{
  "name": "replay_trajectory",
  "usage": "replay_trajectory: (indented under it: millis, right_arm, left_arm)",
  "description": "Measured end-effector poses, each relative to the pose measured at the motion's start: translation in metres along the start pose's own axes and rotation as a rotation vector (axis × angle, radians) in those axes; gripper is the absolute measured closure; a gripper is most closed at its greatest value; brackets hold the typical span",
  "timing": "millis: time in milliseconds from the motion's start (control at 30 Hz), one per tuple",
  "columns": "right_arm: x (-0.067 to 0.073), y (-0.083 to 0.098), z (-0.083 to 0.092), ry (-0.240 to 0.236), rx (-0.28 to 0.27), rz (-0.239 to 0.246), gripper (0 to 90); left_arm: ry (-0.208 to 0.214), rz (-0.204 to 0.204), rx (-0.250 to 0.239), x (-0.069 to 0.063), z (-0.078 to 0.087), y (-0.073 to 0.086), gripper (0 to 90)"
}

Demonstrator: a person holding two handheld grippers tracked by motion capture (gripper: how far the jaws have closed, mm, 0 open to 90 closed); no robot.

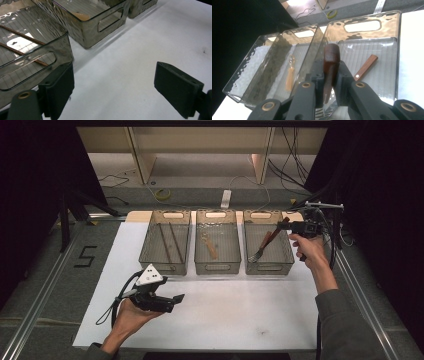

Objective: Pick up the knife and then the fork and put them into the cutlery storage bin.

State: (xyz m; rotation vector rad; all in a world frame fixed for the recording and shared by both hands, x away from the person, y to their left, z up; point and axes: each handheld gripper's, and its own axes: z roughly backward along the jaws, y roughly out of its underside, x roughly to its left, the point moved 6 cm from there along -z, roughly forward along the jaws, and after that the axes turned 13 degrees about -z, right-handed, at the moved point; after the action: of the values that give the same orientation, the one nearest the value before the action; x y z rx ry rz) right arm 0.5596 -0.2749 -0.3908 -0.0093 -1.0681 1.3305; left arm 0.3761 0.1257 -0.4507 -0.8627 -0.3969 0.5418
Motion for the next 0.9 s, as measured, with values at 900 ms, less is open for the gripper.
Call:
replay_trajectory:
  millis: [900]
  right_arm:
    - [-0.008,0.003,-0.023,0.131,0.013,0.046,67.0]
  left_arm:
    - [0.01,-0.011,0.011,-0.003,-0.002,0.0,16.1]
